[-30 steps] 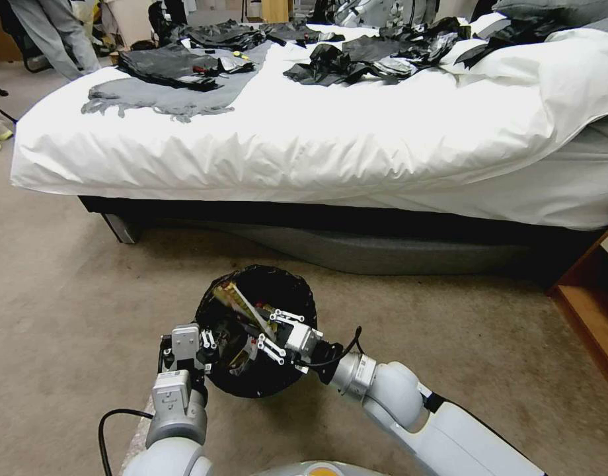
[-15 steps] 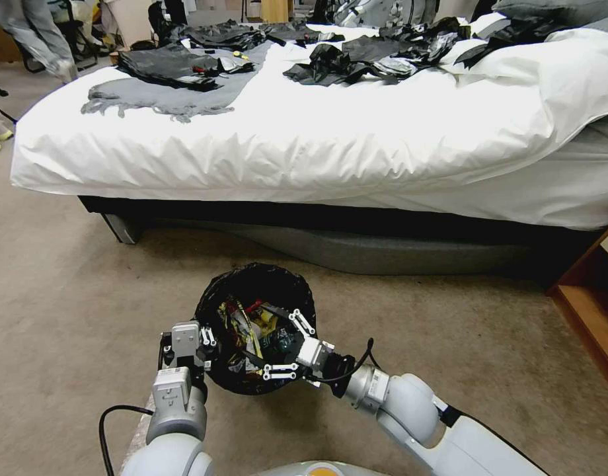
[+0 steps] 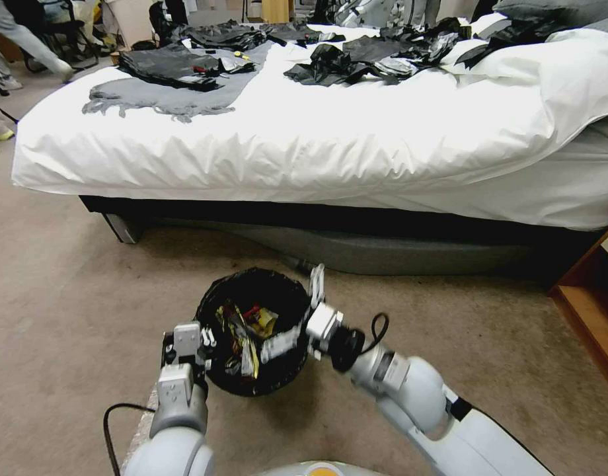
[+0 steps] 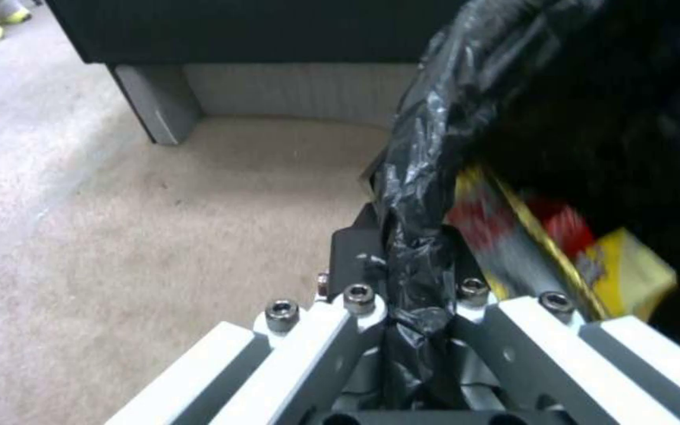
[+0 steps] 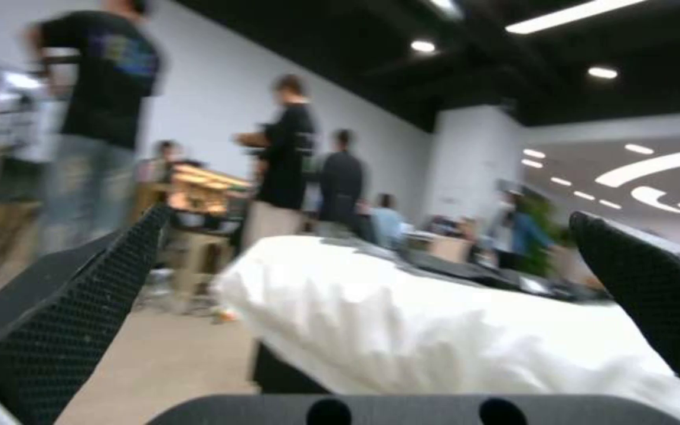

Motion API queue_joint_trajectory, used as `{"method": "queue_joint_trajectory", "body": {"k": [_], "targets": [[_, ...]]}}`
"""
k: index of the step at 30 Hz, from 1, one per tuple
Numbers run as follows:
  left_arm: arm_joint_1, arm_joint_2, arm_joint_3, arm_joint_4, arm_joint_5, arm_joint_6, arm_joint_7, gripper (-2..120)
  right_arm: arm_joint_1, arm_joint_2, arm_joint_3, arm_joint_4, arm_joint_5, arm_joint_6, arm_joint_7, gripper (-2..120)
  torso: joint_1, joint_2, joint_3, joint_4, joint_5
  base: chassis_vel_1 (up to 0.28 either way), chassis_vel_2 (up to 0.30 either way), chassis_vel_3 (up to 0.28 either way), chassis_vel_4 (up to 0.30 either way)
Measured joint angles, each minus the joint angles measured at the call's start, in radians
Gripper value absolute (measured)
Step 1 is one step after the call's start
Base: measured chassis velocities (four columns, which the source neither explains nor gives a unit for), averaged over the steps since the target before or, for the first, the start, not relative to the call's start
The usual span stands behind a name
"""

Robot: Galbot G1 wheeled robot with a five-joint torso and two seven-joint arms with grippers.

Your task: Pick up the trash bin, then pick up the garbage from the floor and place it into the trash bin.

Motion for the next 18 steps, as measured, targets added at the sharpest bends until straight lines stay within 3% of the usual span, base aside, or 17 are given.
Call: {"method": "queue_joint_trajectory", "body": {"k": [5, 9, 18], "targets": [[-0.015, 0.023, -0.001, 0.000, -0.027, 0.009, -0.007, 1, -0.099, 0.016, 0.085, 0.014, -0.034, -0.013, 0.071, 111, 0.000, 0.000, 0.000, -0.0006, 0.0001, 0.000, 0.000, 0.000, 0.000], [-0.027, 0.016, 0.015, 0.001, -0.029, 0.011, -0.005, 1, -0.217, 0.059, 0.184, 0.004, -0.124, -0.040, 0.205, 103, 0.000, 0.000, 0.000, -0.0006, -0.0001, 0.000, 0.000, 0.000, 0.000], [-0.029, 0.011, 0.010, -0.011, -0.028, 0.010, -0.005, 1, -0.363, 0.160, 0.225, -0.031, -0.237, -0.103, 0.385, 100, 0.000, 0.000, 0.000, -0.0005, 0.0000, 0.000, 0.000, 0.000, 0.000]]}}
